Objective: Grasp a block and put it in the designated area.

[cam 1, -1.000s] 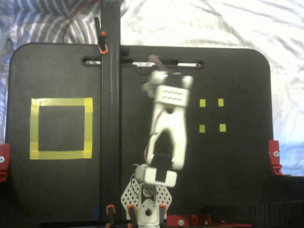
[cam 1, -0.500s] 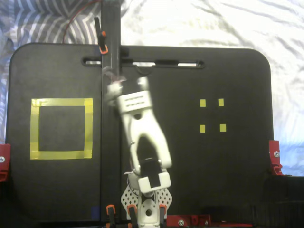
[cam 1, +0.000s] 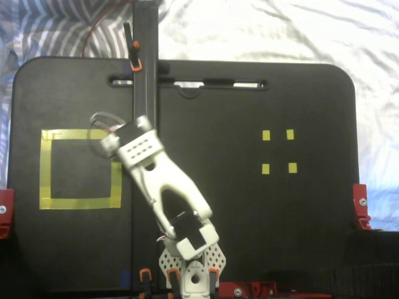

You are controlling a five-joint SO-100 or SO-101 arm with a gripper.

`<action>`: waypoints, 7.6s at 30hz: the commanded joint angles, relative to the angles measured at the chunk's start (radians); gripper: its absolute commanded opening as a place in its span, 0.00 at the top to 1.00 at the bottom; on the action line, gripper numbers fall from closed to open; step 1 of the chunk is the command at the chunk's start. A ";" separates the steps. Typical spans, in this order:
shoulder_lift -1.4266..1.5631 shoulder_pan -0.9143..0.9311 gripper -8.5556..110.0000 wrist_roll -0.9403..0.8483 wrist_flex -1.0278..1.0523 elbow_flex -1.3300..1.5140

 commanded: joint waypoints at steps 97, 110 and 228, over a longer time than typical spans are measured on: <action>0.020 -0.146 0.82 0.158 0.170 -0.229; 0.040 -0.120 0.93 0.164 0.153 -0.229; 1.660 0.594 0.93 0.914 -0.543 1.312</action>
